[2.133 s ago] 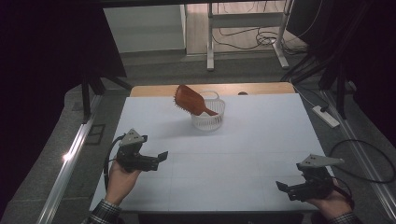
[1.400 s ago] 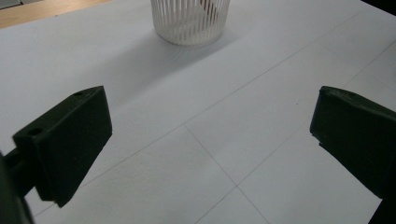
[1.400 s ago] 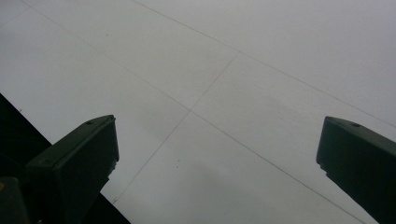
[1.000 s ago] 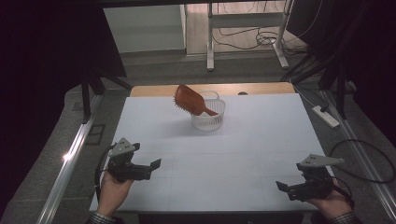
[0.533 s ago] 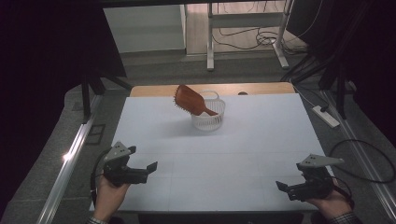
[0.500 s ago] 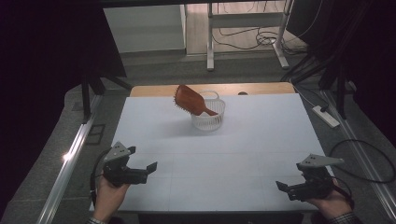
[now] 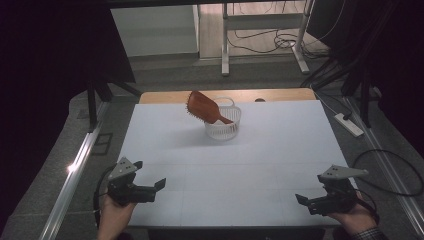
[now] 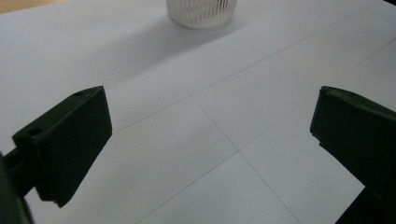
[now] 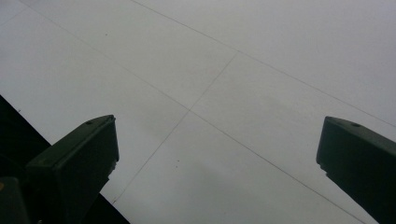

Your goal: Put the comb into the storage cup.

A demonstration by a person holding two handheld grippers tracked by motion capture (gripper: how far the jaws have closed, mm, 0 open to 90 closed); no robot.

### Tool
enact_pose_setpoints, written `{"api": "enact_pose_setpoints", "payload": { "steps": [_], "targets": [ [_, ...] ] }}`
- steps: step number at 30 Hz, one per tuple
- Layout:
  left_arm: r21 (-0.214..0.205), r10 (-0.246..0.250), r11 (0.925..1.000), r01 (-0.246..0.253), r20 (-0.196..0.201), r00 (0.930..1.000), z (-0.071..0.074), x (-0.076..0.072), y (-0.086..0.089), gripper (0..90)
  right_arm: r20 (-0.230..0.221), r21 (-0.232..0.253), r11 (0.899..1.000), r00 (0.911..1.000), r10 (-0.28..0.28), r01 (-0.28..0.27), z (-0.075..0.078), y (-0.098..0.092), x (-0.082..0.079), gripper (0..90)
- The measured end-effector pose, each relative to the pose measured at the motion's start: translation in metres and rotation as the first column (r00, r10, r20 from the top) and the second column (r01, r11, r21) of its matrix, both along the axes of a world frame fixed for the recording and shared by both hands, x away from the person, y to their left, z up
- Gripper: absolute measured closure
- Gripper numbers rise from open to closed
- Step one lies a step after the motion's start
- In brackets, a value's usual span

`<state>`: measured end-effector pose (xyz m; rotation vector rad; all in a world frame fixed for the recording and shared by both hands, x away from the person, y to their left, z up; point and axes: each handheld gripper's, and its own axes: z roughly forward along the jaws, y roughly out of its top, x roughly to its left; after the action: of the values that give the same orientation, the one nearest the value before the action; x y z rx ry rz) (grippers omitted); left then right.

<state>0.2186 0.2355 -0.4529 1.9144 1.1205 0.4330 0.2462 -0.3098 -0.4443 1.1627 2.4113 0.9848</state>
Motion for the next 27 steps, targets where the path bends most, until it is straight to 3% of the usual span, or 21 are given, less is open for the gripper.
{"api": "enact_pose_setpoints", "payload": {
  "steps": [15,27],
  "targets": [
    [0.009,0.018,0.9998,-0.018,-0.014,0.9997,-0.006,-0.017,0.006,0.0,-0.001,0.006,1.000,1.0000,-0.008,0.008,0.000,-0.001,0.000,0.0],
    [0.048,0.030,0.9985,-0.029,-0.024,0.9993,-0.010,-0.030,0.006,0.0,0.002,0.007,1.000,1.0000,-0.008,0.008,0.000,-0.001,0.000,0.0]
  ]
}}
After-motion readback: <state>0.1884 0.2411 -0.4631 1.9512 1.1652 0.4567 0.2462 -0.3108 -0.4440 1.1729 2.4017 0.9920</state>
